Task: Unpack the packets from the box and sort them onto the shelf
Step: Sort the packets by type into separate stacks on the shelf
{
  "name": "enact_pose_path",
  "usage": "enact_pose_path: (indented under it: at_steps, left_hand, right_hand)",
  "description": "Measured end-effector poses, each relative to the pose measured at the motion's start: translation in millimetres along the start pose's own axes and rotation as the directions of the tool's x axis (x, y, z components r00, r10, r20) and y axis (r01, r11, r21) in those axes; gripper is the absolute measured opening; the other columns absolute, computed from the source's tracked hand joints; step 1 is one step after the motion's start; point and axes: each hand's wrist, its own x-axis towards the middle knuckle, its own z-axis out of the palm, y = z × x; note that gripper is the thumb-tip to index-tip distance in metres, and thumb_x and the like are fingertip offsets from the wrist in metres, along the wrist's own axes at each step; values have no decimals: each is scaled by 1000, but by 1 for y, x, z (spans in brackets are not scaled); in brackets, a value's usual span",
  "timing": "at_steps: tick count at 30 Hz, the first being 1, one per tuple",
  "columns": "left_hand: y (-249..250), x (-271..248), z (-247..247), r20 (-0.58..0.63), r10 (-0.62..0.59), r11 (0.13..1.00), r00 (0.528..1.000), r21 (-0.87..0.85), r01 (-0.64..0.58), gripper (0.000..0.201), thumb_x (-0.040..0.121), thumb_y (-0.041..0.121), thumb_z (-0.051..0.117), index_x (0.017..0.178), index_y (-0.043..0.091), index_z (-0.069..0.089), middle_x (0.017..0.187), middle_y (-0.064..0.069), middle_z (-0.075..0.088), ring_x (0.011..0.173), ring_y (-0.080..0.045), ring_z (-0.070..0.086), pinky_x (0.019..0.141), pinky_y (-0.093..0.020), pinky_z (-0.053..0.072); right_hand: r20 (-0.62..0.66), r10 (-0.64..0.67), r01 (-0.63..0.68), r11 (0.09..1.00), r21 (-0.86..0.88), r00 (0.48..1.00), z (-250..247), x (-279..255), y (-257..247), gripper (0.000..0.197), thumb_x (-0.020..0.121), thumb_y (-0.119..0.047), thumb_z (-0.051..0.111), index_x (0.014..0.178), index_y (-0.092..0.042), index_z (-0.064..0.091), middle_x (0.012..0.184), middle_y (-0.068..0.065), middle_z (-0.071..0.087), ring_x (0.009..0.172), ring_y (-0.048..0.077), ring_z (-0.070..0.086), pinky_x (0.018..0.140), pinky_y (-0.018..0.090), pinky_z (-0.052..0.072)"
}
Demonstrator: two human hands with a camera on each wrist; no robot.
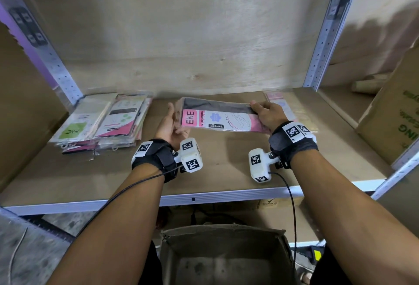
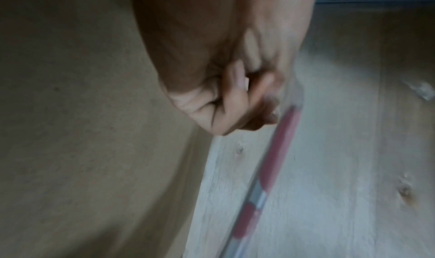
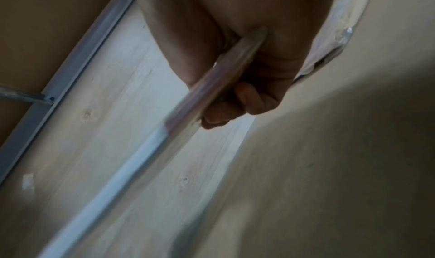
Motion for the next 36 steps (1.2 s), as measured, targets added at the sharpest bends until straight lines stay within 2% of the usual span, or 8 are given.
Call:
enact_pose_path:
  at_steps: [4, 8, 11, 15, 18, 21, 29, 36]
  left_hand:
    - [2, 11, -6, 134, -87, 964, 987, -238, 117, 85, 93, 76, 17, 89, 5, 63, 65, -5, 62, 44, -12, 54, 39, -15, 42]
    - [-6, 10, 4, 152, -106, 993, 983, -32, 112, 85, 92, 75, 27, 106, 3, 71, 87, -12, 72, 65, -22, 71, 51, -25, 57]
    - [-12, 4, 10, 176, -145, 982, 974, 143, 120, 69, 91, 66, 49, 117, 4, 68, 96, -11, 74, 78, -23, 75, 58, -28, 60]
    - [-16, -5, 17, 217, -127, 956, 968, 287, 61, 56, 81, 42, 75, 119, 3, 63, 94, -12, 77, 83, -22, 75, 63, -25, 61]
    - [-19, -9, 20, 236, -71, 918, 969, 396, -29, 35, 88, 21, 74, 117, 4, 65, 104, -13, 74, 82, -18, 74, 66, -23, 61]
    - [-21, -12, 22, 253, 5, 853, 968, 504, -136, 39, 90, 1, 67, 128, -2, 59, 122, -18, 69, 94, -23, 71, 72, -27, 62]
    - [-24, -14, 39, 279, 92, 713, 956, 652, -259, 45, 87, -2, 71, 129, -6, 57, 120, -22, 68, 82, -18, 70, 69, -25, 62]
    - [-34, -7, 88, 312, 96, 666, 945, 685, -294, 40, 87, -4, 70, 124, -7, 59, 118, -20, 68, 84, -17, 71, 64, -22, 61]
  right_hand:
    - [45, 226, -230, 931, 283, 973, -1, -2, -2, 30, 95, -35, 61, 108, -8, 65, 111, 14, 67, 93, 32, 67, 73, 43, 59]
    - [192, 246, -309, 819, 484, 950, 8, -13, -6, 14, 98, -18, 58, 87, -10, 61, 80, 9, 64, 63, 20, 61, 44, 24, 52]
    - [280, 186, -306, 820, 485, 942, 13, -22, -11, 13, 98, -13, 58, 87, -6, 61, 69, 10, 68, 52, 16, 65, 45, 23, 52]
    - [338, 157, -308, 834, 458, 928, 16, -30, -14, 11, 97, -7, 57, 105, 0, 58, 86, 16, 68, 68, 23, 67, 49, 25, 55]
    - [359, 140, -301, 843, 446, 923, 18, -34, -14, 18, 95, -5, 59, 112, 1, 57, 88, 16, 69, 71, 24, 67, 53, 26, 56]
    - [340, 141, -288, 852, 436, 930, 15, -36, -11, 14, 91, -2, 64, 98, -7, 53, 85, 13, 68, 64, 22, 68, 60, 31, 55]
    - [293, 105, -209, 914, 348, 950, -11, -38, 4, 33, 84, 9, 65, 110, -3, 50, 79, 12, 62, 60, 17, 58, 50, 25, 43]
    - [162, 104, -148, 944, 295, 981, -50, -15, 6, 35, 81, 10, 70, 113, 2, 58, 74, 11, 63, 58, 17, 58, 50, 24, 49]
